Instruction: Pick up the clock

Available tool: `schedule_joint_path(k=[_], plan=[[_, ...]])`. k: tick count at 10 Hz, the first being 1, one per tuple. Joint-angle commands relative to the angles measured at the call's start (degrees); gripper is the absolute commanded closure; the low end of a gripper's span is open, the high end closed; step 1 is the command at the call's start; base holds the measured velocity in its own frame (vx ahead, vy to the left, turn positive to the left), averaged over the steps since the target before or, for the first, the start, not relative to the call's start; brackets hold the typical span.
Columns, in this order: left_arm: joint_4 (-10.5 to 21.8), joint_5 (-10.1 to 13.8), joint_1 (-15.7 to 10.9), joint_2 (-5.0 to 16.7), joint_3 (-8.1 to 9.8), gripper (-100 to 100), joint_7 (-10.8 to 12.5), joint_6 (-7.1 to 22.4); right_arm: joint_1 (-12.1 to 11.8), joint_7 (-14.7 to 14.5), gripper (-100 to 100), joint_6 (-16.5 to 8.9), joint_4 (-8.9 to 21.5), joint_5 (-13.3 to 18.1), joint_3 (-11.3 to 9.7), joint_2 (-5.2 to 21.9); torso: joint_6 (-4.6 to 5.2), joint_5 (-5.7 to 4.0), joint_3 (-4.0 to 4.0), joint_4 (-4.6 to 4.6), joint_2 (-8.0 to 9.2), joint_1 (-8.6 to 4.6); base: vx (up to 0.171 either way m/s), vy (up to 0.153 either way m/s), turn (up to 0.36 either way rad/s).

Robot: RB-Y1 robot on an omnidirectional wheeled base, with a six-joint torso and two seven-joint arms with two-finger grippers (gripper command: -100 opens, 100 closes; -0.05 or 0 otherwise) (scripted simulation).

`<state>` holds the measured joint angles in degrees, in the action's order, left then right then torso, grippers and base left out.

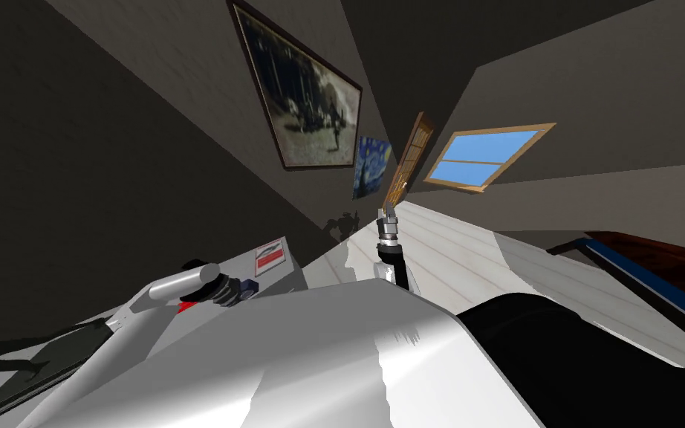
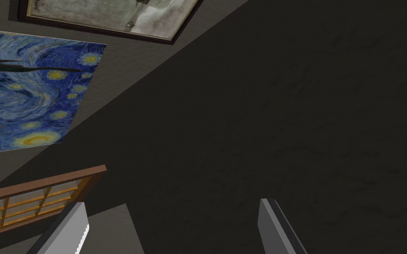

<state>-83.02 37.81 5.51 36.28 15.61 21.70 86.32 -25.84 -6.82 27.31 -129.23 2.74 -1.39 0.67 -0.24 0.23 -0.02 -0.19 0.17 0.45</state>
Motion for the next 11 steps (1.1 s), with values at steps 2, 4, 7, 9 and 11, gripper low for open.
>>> schedule_joint_path(k=[2, 4, 7, 9, 11], plan=[[0.1, 3.8, 4.6, 3.1, 0.8, -100, 2.0, -2.4, 0.0, 0.0, 0, 0.0, 0.0, 0.0, 0.0, 0.0, 0.04, 0.0, 0.0, 0.0, 0.0, -0.02, -0.027, -0.019, -0.308], [-0.9, 7.2, 8.0, 5.9, 1.76, -100, 3.8, -4.2, 0.0, 0.0, 0, 0.0, 0.0, 0.0, 0.0, 0.0, 0.04, -0.01, 0.01, 0.01, 0.01, -0.03, -0.03, -0.021, -0.312], [-1.8, 10.5, 13.0, 8.6, 2.72, -100, 5.7, -6.0, 0.0, 0.0, 0, 0.0, 0.0, 0.0, 0.0, 0.0, 0.03, 0.0, -0.03, -0.01, -0.05, -0.01, -0.015, -0.016, -0.215], [-2.5, 9.8, 12.3, 8.1, 2.56, 100, 6.0, -5.5, 0.0, 0.0, 0, 0.0, 0.0, 0.0, 0.0, 0.0, -0.04, 0.02, -0.04, -0.01, -0.08, 0.05, -0.005, -0.002, -0.023], [-2.5, 9.8, 12.2, 8.0, 2.49, 100, 5.9, -5.5, 0.0, 0.0, 0, 0.0, 0.0, 0.0, 0.0, 0.0, -0.1, 0.03, -0.08, -0.03, -0.13, 0.13, -0.001, -0.002, -0.007]])
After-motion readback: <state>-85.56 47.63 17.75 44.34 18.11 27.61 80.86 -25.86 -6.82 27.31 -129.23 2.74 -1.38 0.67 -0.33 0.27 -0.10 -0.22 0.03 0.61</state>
